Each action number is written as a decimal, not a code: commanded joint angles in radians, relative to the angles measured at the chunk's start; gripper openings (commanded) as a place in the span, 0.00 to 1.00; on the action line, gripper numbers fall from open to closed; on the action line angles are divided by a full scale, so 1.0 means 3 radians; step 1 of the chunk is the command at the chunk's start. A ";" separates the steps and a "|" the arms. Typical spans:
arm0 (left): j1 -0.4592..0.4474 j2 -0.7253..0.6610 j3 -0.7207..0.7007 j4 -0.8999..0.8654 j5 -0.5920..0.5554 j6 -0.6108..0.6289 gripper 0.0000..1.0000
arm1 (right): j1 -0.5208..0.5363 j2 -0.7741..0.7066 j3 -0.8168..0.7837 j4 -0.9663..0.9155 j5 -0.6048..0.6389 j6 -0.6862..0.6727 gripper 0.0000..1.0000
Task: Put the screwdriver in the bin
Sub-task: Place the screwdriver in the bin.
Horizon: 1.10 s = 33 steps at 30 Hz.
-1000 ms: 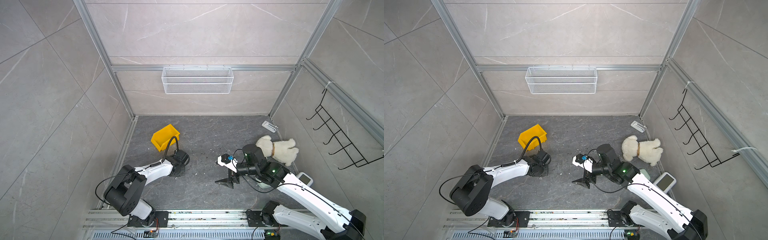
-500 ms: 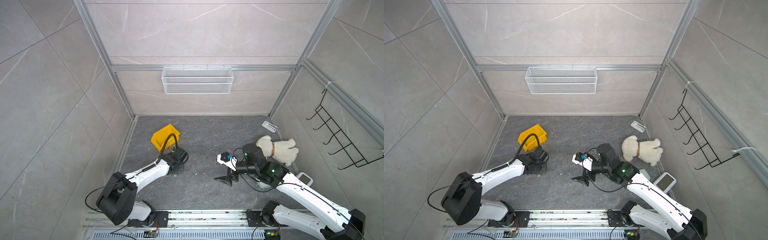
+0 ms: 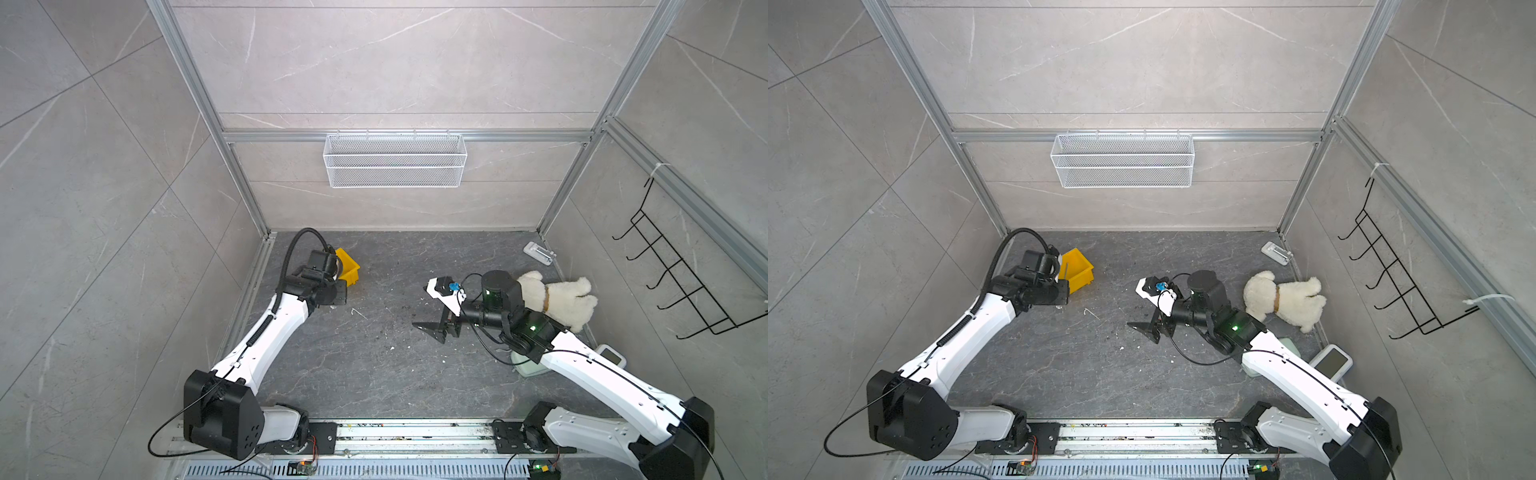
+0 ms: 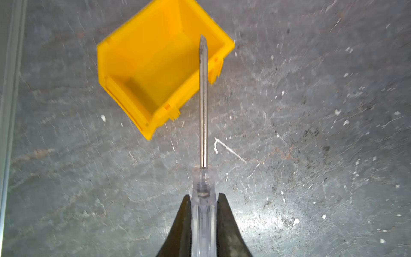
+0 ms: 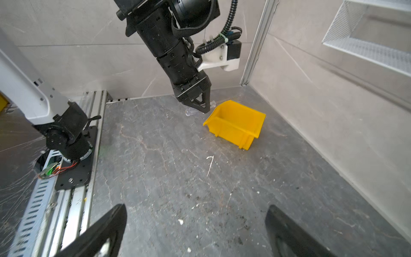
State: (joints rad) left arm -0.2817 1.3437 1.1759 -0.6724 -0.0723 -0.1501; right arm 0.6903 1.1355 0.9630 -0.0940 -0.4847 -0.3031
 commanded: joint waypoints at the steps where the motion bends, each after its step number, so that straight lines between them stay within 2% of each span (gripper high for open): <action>1: 0.0246 0.0081 0.0239 -0.0005 0.0491 0.0723 0.00 | 0.0026 0.0192 0.0225 0.0282 0.0035 0.0015 0.99; 4: 0.0523 0.0263 0.0470 0.0005 0.0886 0.1162 0.00 | 0.0026 0.0399 0.0374 0.0359 0.0070 -0.0060 0.99; 7: 0.0673 0.0491 0.0713 -0.0047 0.1183 0.1656 0.00 | 0.0026 0.0575 0.0491 0.0467 0.0049 -0.0026 0.99; 12: 0.0810 0.1074 0.1165 -0.0275 0.1336 0.2248 0.00 | 0.0036 0.0759 0.0641 0.0552 0.0078 0.0017 0.99; 20: 0.0904 0.2004 0.1871 -0.0857 0.1283 0.2559 0.00 | 0.0046 0.0868 0.0639 0.0559 0.0145 0.0001 0.99; 26: 0.0907 0.2235 0.1794 -0.0669 0.1038 0.2578 0.00 | 0.0054 0.0908 0.0649 0.0421 0.0187 -0.0003 0.99; 33: 0.0912 0.2462 0.1814 -0.0619 0.0939 0.2570 0.00 | 0.0112 0.0950 0.0756 0.0144 0.0288 -0.0159 0.99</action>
State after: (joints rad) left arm -0.0124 2.0548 1.7035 -0.8558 0.2317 0.5995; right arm 0.7128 1.4109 1.1522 -0.0002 -0.4137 -0.3256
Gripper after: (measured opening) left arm 0.161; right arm 0.990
